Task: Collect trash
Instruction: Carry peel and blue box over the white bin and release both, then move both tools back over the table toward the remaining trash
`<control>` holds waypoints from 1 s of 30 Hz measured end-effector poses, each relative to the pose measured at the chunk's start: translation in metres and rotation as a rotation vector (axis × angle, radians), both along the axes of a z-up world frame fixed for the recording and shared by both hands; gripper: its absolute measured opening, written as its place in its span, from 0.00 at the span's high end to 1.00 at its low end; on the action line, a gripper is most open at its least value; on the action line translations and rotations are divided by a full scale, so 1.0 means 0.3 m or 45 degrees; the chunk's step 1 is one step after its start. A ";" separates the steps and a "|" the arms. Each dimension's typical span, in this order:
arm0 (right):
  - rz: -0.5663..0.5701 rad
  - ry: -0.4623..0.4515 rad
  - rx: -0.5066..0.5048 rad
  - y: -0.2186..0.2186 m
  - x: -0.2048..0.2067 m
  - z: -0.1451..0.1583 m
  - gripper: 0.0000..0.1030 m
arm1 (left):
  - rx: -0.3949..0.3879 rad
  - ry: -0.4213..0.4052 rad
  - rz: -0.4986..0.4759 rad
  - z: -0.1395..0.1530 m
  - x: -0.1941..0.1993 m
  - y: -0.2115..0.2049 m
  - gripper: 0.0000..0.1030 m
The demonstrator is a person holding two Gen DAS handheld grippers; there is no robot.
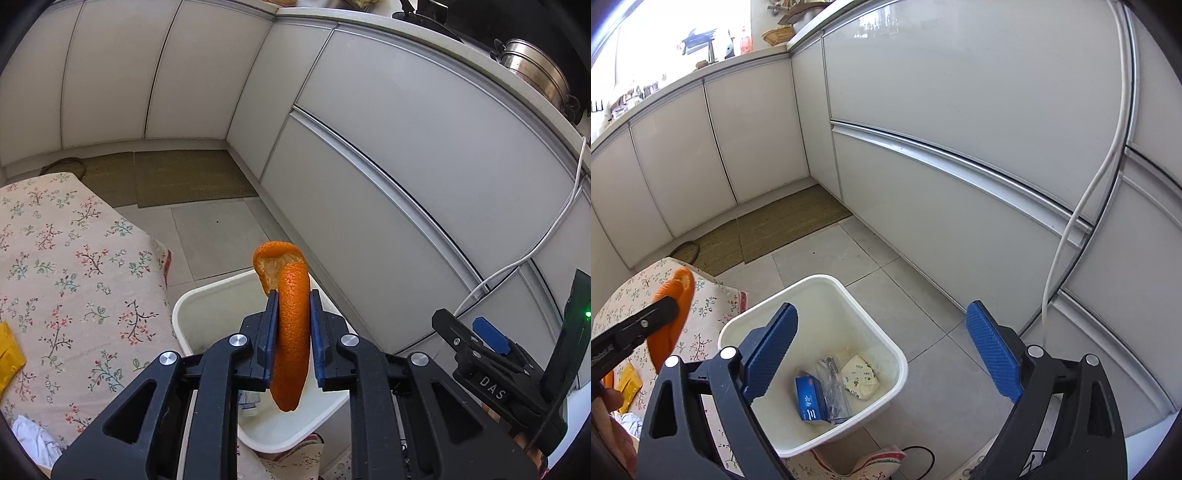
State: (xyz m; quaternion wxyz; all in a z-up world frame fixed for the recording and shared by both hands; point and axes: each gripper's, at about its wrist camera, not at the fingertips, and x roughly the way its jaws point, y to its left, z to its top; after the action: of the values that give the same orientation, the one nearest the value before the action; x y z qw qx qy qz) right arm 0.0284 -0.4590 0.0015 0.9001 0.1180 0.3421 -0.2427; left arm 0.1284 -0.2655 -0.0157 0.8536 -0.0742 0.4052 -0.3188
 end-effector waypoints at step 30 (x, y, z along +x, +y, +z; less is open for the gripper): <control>0.220 -0.055 -0.038 0.207 0.027 0.035 0.08 | 0.406 -0.075 0.512 0.066 -0.149 0.293 0.14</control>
State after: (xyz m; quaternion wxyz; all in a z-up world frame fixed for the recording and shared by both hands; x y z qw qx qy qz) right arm 0.0365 -0.3969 0.0120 0.9265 0.0800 0.3279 -0.1666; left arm 0.0836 -0.1775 0.0042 0.9122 -0.0083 0.4024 -0.0766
